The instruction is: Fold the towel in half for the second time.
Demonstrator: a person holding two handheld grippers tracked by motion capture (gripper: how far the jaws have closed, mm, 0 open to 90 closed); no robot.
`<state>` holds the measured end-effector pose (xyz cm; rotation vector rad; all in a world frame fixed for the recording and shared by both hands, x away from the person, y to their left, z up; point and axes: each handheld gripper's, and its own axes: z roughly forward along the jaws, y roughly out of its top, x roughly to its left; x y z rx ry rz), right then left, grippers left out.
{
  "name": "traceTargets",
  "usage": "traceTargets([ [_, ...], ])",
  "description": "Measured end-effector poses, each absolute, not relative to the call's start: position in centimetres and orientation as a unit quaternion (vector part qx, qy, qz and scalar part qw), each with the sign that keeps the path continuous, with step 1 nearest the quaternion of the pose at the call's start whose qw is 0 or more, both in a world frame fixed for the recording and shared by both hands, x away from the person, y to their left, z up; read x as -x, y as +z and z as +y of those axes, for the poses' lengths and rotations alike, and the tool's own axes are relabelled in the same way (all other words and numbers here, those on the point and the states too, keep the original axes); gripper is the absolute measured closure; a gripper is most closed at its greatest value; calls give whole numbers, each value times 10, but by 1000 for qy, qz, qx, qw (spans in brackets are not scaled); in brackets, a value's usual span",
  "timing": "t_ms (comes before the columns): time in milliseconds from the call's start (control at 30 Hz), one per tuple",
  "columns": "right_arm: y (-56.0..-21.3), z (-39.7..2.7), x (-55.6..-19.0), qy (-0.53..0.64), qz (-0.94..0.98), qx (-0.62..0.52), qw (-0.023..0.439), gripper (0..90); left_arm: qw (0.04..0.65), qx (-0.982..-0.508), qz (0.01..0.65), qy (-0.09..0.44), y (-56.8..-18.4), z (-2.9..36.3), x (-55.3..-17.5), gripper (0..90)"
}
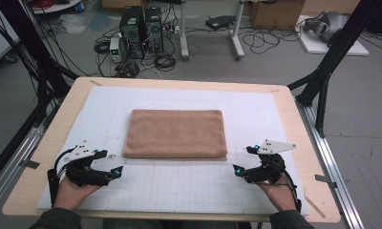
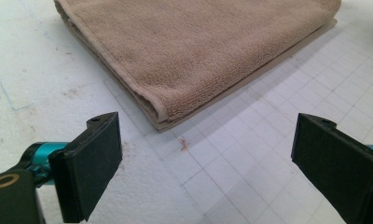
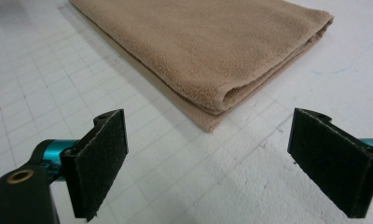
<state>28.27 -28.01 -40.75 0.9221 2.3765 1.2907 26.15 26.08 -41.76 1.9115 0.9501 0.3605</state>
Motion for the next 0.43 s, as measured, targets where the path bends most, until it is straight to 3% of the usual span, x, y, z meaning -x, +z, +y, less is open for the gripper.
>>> traceTargets([
  [433,-412,-285,-274,444,825,-318,142,113,474,-776,389,147,-419,263,-254,91],
])
